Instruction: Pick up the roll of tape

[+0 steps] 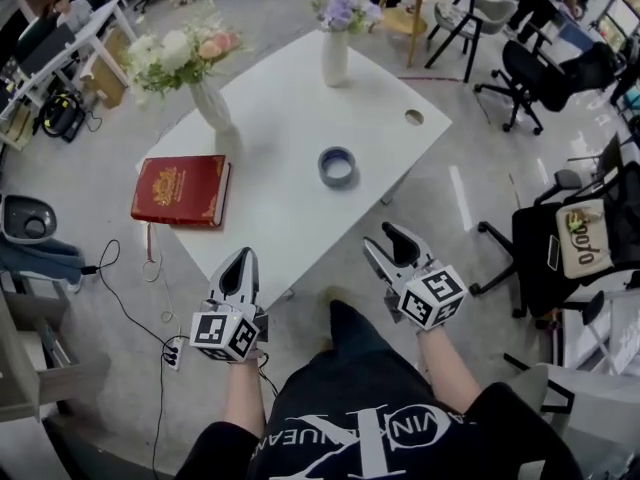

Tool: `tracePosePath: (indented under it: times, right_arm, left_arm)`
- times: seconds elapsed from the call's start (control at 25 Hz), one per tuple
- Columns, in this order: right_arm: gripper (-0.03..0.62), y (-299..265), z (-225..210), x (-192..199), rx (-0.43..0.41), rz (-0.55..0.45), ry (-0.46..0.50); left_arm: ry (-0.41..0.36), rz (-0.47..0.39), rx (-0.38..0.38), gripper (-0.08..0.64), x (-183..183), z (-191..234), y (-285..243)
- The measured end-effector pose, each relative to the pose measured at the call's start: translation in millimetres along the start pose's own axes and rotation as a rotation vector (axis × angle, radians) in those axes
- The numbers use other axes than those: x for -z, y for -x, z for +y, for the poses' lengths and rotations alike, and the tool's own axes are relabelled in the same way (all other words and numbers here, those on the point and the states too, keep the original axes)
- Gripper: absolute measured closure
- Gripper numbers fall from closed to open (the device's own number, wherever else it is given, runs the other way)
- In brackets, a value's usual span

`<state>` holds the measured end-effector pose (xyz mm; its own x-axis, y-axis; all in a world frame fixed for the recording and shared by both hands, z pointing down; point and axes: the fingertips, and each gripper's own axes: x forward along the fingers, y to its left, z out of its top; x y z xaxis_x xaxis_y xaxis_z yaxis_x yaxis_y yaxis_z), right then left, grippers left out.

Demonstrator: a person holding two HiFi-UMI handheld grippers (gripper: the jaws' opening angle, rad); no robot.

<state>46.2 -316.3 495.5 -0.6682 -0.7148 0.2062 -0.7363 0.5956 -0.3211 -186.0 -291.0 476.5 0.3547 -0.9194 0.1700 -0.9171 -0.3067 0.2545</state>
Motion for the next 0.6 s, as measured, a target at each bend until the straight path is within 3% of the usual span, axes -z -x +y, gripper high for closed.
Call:
tracePosePath:
  times: [0.16,0.6]
  right_arm:
    - [0.373,-35,-19,-15,-0.027,0.017,0.007]
    - [0.379,-99,-66,-17,-0.049,0.103,-0.022]
  left_arm:
    - [-0.002,-0.029,-0.008,0.560,-17,10,-35]
    - [0.014,0.014,-0.010,0.560,-11,24,-104]
